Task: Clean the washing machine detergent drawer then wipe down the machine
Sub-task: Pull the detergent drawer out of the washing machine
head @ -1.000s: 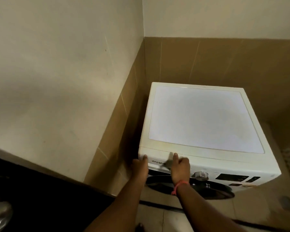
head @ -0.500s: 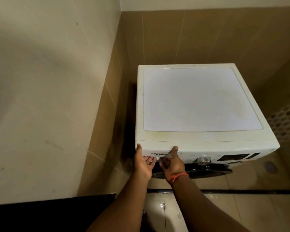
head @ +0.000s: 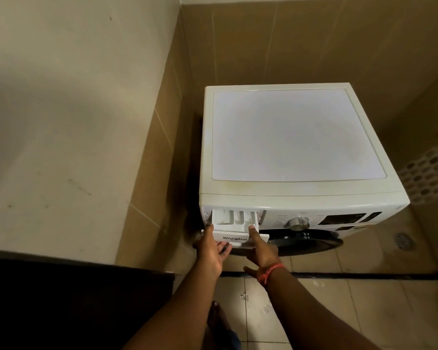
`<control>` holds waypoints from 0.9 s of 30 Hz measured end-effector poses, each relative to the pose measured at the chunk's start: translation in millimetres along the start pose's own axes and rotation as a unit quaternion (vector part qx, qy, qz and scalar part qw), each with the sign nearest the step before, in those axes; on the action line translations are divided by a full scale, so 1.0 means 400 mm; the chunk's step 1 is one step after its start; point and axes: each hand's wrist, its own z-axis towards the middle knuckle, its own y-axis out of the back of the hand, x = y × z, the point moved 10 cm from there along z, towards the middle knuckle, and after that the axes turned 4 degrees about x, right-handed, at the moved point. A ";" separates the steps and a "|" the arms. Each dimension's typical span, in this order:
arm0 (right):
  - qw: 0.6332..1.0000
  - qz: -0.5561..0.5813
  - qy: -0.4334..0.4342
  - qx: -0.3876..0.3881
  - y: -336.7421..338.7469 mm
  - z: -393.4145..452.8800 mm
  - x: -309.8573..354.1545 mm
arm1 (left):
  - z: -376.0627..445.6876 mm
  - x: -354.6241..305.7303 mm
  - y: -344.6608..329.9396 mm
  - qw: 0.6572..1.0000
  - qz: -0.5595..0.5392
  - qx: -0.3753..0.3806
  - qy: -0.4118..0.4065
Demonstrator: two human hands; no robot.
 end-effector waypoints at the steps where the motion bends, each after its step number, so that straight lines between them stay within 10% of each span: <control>1: 1.000 -0.016 0.007 -0.011 0.017 -0.008 0.003 | -0.010 0.006 0.008 1.000 0.006 -0.008 0.000; 21: 0.958 -0.269 0.093 0.030 0.104 -0.118 -0.009 | -0.146 0.056 0.146 0.971 0.206 -0.118 -0.022; 27: 0.752 -0.563 0.343 -0.013 0.025 -0.212 0.132 | -0.161 -0.098 0.104 0.827 0.504 -0.147 -0.203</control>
